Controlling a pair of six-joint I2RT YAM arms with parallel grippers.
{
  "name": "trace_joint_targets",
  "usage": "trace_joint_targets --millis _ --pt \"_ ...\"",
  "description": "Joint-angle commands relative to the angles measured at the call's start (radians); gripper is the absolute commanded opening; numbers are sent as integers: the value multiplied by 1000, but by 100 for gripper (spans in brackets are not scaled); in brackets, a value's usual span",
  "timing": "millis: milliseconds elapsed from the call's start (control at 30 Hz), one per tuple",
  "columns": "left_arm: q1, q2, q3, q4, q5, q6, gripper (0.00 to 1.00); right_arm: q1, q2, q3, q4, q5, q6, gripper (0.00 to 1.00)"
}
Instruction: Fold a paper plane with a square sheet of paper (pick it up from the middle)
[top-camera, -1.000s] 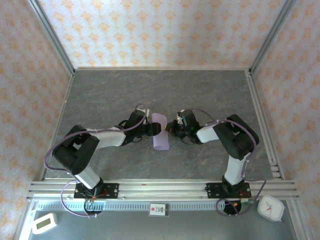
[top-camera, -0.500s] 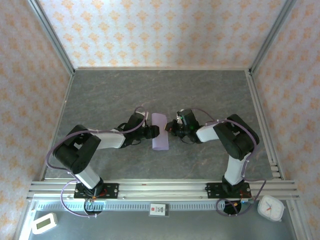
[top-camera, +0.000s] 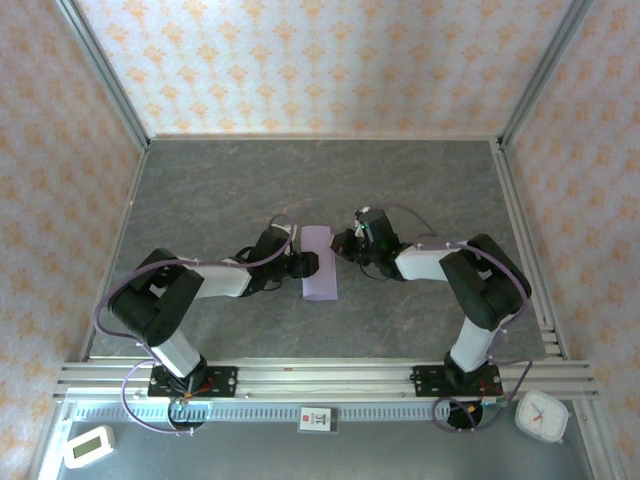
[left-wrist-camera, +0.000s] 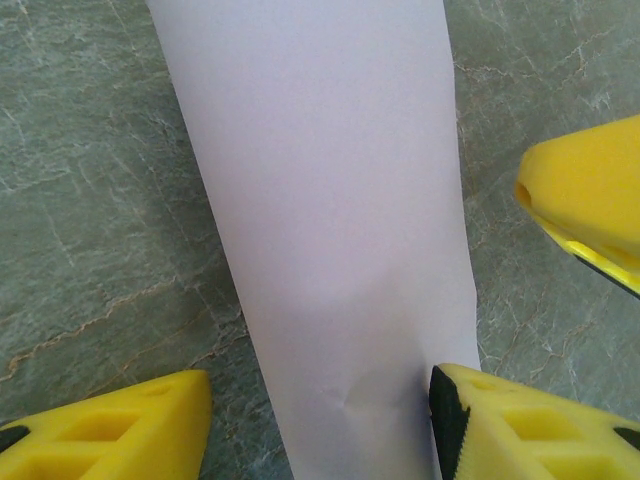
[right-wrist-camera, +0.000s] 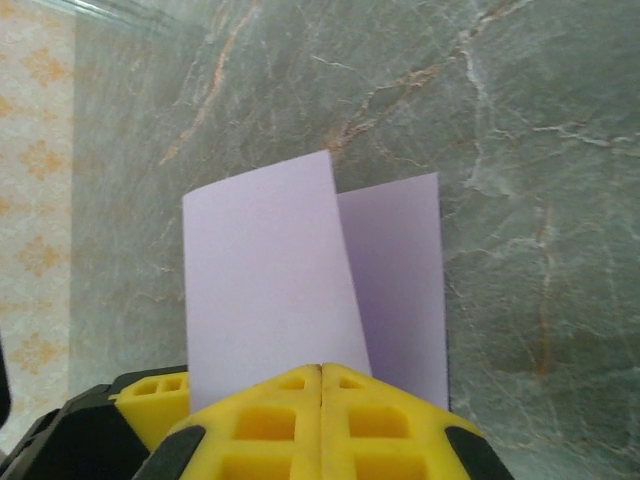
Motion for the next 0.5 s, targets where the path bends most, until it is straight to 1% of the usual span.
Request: trace_joint_targets --millis 0,233,467 --pt "8 41 23 -19 -22 1 61 5 0 14 -25 32 -27 0" --pt "7 48 61 -71 -38 -38 61 5 12 11 -26 18 -38 0" --pt "2 65 81 -77 -17 -26 61 8 24 10 -20 4 -42 0"
